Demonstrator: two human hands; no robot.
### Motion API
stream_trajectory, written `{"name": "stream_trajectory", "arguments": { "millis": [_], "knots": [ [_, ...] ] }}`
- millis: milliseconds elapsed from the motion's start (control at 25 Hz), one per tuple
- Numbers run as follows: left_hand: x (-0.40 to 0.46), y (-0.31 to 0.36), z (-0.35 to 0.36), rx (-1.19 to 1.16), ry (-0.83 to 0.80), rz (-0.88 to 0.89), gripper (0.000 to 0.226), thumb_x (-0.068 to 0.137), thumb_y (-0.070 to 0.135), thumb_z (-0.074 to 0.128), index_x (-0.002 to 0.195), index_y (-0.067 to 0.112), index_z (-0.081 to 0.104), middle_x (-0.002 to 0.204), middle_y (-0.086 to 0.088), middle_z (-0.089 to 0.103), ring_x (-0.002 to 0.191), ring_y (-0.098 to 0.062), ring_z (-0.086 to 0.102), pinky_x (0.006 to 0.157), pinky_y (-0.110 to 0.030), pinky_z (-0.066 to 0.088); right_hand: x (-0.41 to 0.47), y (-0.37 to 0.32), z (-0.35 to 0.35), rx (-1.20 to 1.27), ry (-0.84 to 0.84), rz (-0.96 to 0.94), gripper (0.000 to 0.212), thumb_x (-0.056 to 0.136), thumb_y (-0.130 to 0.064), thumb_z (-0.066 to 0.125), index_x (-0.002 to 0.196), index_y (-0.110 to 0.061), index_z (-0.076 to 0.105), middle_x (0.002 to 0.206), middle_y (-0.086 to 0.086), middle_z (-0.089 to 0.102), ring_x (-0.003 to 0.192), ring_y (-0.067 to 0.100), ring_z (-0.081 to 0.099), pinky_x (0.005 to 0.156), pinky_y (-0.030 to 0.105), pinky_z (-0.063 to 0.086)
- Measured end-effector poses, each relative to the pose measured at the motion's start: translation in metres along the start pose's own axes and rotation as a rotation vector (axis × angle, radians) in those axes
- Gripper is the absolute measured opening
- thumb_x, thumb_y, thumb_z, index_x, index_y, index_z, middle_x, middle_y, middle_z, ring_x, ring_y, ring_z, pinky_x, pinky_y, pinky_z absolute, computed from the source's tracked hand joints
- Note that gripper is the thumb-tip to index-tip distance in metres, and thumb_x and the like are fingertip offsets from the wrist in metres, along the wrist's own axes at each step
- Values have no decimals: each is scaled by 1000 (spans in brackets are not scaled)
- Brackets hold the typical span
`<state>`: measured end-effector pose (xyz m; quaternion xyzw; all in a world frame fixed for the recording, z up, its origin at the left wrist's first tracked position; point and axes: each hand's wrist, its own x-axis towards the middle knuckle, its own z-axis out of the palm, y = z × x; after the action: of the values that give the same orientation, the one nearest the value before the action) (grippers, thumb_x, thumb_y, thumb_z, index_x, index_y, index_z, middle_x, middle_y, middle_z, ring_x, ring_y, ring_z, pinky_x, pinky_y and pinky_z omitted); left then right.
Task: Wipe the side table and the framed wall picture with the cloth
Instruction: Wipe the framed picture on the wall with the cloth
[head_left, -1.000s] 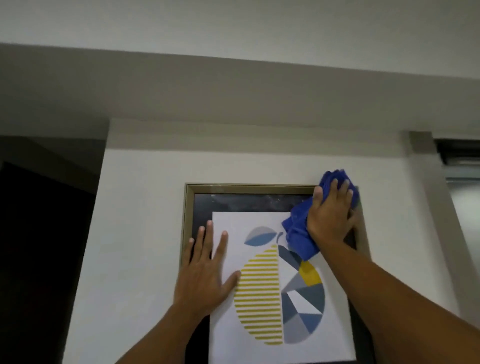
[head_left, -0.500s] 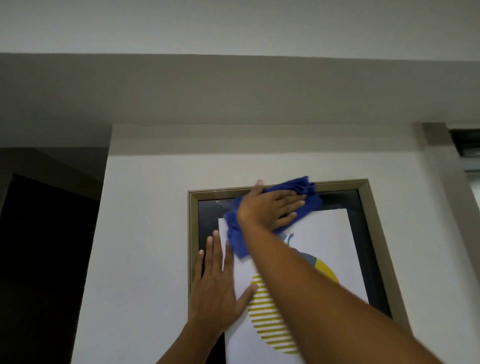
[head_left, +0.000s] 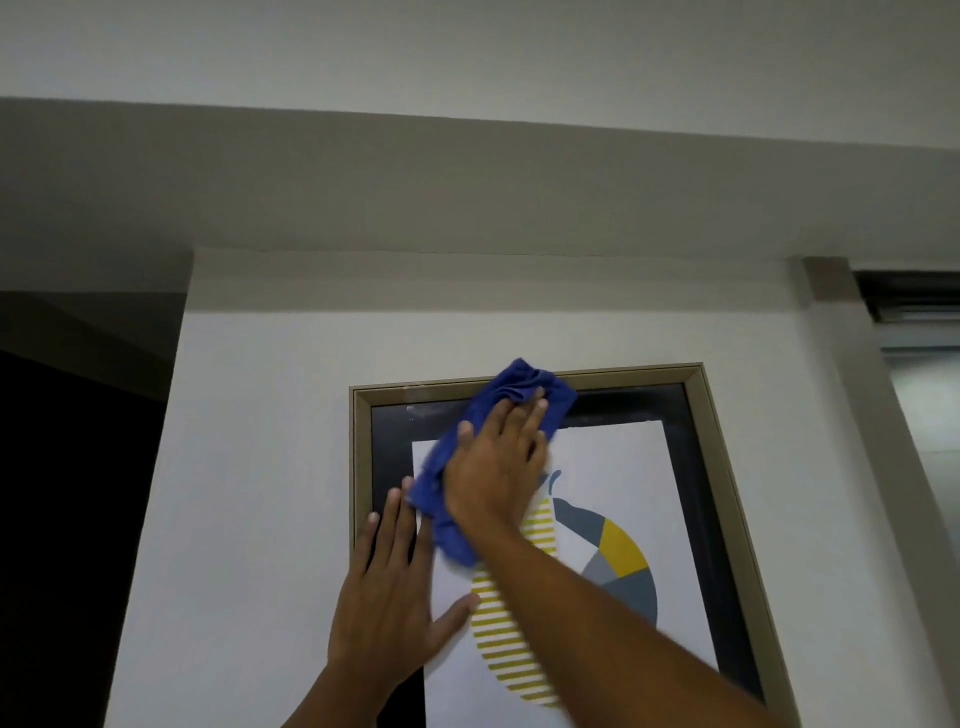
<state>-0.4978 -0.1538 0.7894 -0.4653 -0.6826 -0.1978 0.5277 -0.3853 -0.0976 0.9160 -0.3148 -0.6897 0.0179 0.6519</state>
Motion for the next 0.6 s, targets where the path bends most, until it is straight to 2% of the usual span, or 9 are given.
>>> {"name": "stream_trajectory", "arguments": {
  "millis": [80,200,280,400,480,560,600],
  "knots": [
    [5,-3,-13,26,41,13,108,82,85,38,156,8,15,165,-18,8,152,-34,9,119,-49,10,27,52,-21,-70,83,47,60,101,-42,31,146,-2,31,158,22,23,148,34,10,114,45,22],
    [7,0,-30,50,-2,37,105,82,86,33,154,9,25,163,-18,18,149,-38,19,114,-55,17,67,123,-54,-164,161,170,59,101,-41,36,141,2,35,151,27,34,144,37,22,106,49,29],
    [6,0,-37,40,-18,32,104,82,85,32,153,10,28,162,-18,22,147,-39,23,113,-56,17,72,139,-57,-161,171,192,56,102,-37,38,142,3,35,151,27,33,144,37,23,105,51,30],
    [7,-1,-39,41,-21,28,103,82,85,32,152,10,30,161,-18,24,146,-40,26,112,-55,17,62,115,-43,-91,218,233,54,103,-32,37,143,3,33,155,26,28,145,37,21,107,51,29],
    [6,0,-37,33,-17,35,103,82,85,32,152,10,30,160,-18,25,146,-39,26,112,-55,16,48,81,-33,-64,213,214,52,102,-32,38,141,3,37,152,26,34,144,37,22,109,49,28],
    [6,-3,-35,19,-18,43,103,82,85,33,153,10,28,161,-18,23,147,-38,24,114,-55,15,26,42,-15,-35,191,55,53,101,-33,40,142,1,38,152,24,35,145,36,22,113,49,26],
    [6,-3,-35,18,-32,47,102,83,84,33,153,10,28,161,-17,25,148,-37,23,115,-54,13,13,22,-4,-35,151,-100,55,100,-33,40,145,-2,35,156,21,29,147,35,19,115,48,24]
  ]
}}
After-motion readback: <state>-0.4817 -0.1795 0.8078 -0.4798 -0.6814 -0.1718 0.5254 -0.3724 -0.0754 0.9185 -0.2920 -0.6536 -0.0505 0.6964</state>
